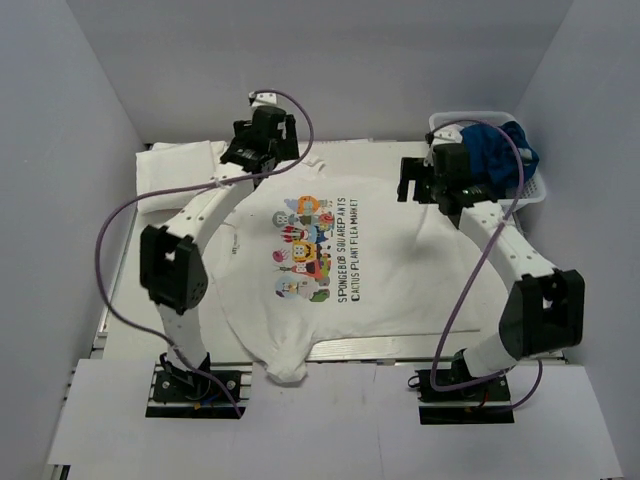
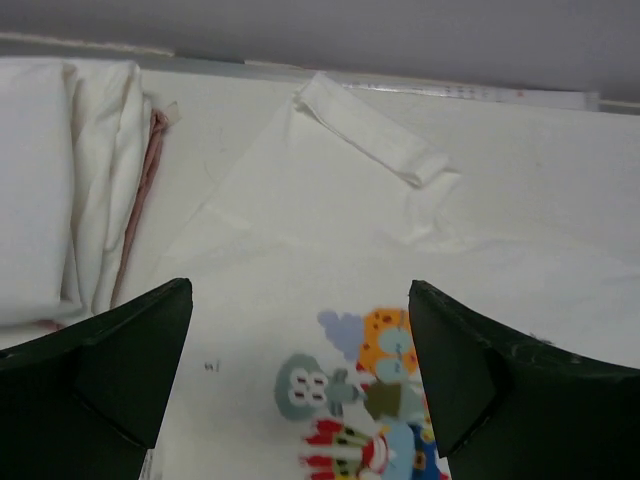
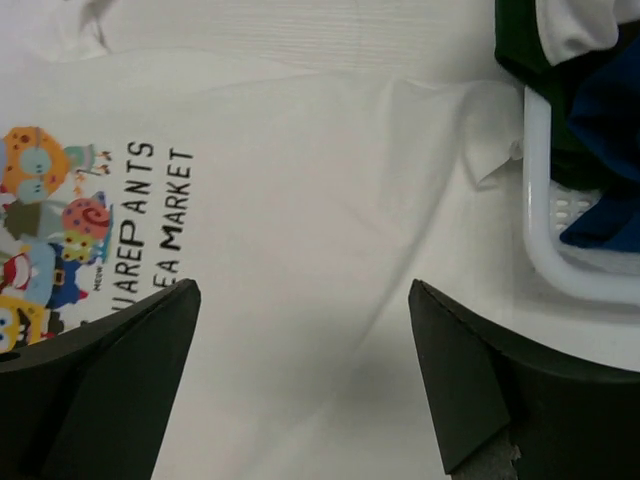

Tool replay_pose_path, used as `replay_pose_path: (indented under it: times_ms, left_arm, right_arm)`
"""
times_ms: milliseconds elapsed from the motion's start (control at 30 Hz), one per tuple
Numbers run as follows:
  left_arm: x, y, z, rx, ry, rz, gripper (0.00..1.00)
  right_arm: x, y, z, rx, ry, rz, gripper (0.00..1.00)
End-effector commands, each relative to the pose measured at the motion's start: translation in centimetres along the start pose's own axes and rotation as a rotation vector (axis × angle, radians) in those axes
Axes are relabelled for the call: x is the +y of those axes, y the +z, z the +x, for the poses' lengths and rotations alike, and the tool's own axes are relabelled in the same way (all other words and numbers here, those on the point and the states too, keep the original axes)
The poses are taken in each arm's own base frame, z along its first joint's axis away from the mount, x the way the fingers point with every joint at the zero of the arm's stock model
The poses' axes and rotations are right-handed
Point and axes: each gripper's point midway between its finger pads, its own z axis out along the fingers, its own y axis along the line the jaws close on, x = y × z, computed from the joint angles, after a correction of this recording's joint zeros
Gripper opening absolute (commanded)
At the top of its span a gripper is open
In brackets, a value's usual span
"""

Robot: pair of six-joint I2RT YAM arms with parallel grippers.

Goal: Fold and stack the t-shirts

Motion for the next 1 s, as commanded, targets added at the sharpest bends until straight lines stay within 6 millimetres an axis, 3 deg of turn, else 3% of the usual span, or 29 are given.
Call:
replay_pose_path:
  times_ms: [0,33,100,300,467,567,600,667,700,767,800,933,967]
  left_arm:
    - [0.8,-4.2,4.2,0.146,-0.126,0.044,0.99]
    - [1.5,-4.3,8.1,0.225,-0.115,0.027,0.99]
    - [2.6,-5.9,11.6,0.285,-0.137,0.020,0.99]
    - [4.0,-6.7,17.2,0.401,-0.136,-0.023,0.99]
    - [4.3,-4.2,21.8,0.487,-0.087,-0.096,0.99]
    - [4.0,-2.3,22.5,0.506,-0.083,-0.112,0.99]
    - [3.4,-1.5,21.7,0.492,-0.082,-0.103,0.99]
    - [3.7,0.2,23.4,0.527,-0.053,-0.138,0.99]
    - [3.4,1.2,22.1,0.508,-0.069,-0.138,0.99]
    - [3.8,2.6,23.4,0.546,-0.051,-0.161,0.99]
    - [4.1,3.4,22.5,0.535,-0.057,-0.164,0.99]
    - [4.4,6.2,22.5,0.551,-0.086,-0.145,0.99]
    - [3.5,7.0,21.3,0.528,-0.104,-0.119,0.99]
  right_arm:
    - [1.3,-1.1,3.9,0.073,0.076,-0.070,0.90]
    - [1.4,-1.8,3.8,0.065,0.080,-0.076,0.90]
    - [0.9,-1.9,5.9,0.107,0.098,-0.056,0.90]
    - [-0.2,-1.2,9.5,0.189,0.125,0.004,0.90]
    - [-0.3,1.0,13.3,0.304,0.157,0.032,0.90]
    - [-0.9,2.3,13.9,0.334,0.168,0.074,0.90]
    - [-0.9,3.0,14.0,0.345,0.166,0.077,0.90]
    - [-1.0,4.2,14.7,0.380,0.161,0.088,0.90]
    - [-1.2,5.4,15.9,0.420,0.157,0.102,0.90]
    - [-2.0,6.4,15.3,0.418,0.150,0.148,0.90]
    - [-2.2,6.8,14.7,0.413,0.149,0.162,0.90]
    - [-3.6,10.3,14.0,0.418,0.131,0.243,0.90]
    - [-4.0,10.9,14.5,0.434,0.134,0.258,0.90]
